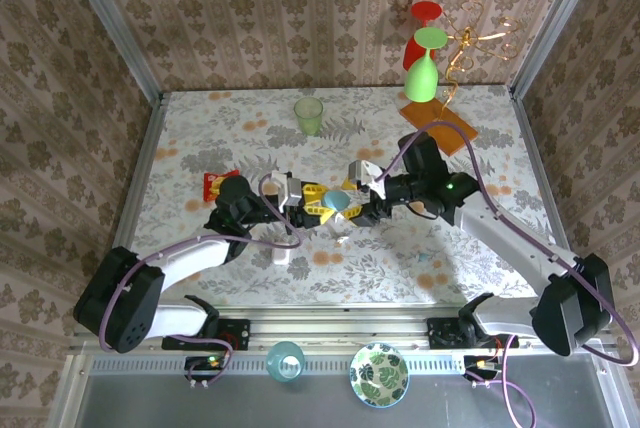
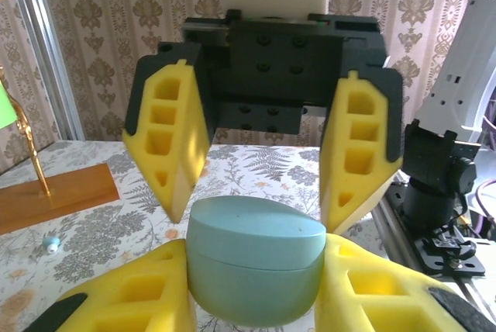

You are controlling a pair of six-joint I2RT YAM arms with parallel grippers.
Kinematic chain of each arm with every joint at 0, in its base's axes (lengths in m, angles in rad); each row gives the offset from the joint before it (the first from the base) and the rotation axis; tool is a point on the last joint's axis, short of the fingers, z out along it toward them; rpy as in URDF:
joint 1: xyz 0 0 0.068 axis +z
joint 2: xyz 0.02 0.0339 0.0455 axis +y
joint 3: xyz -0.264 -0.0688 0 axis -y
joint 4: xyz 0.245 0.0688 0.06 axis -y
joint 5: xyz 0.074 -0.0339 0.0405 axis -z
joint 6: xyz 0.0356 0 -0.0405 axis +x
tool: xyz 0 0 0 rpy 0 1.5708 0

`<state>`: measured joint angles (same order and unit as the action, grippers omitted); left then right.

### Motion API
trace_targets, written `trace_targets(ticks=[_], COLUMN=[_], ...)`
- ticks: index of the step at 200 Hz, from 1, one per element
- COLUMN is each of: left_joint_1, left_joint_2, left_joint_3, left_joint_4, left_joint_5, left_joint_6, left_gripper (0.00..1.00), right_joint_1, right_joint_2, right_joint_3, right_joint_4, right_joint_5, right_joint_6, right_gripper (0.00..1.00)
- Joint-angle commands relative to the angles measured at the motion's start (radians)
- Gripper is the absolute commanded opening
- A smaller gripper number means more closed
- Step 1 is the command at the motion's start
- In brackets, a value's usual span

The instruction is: Insert wireless bluetooth earbuds into charging case

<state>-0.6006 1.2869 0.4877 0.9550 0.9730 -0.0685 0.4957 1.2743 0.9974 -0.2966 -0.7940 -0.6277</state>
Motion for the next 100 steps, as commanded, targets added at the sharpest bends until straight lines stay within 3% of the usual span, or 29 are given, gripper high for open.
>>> trace_targets(ticks=[1, 56, 87, 100], left_joint_1=[-0.001, -0.001, -0.001, -0.001], left_joint_2=[-0.02, -0.011, -0.007, -0.009], left_joint_3=[0.029, 0.031, 0.027, 0.024], left_joint_4=[0.057, 0.055, 0.047, 0.044], left_joint_5=[0.048, 0.047, 0.031, 0.005], left_joint_6=[-0.044, -0.045, -0.029, -0.019], left_gripper=[0.22, 0.23, 0.3, 0.44], right_joint_1=[0.009, 0.01, 0.009, 0.009], right_joint_2=[0.023, 0.017, 0.002, -0.003], right_joint_3=[0.044, 0.049, 0.047, 0.049], right_joint_4=[-0.029, -0.061, -0.075, -0.08], right_joint_5=[-0.017, -0.03, -0.018, -0.006], right_joint_6=[-0.031, -0.043, -0.038, -0.032], right_gripper=[0.59, 0.3, 0.23, 0.22])
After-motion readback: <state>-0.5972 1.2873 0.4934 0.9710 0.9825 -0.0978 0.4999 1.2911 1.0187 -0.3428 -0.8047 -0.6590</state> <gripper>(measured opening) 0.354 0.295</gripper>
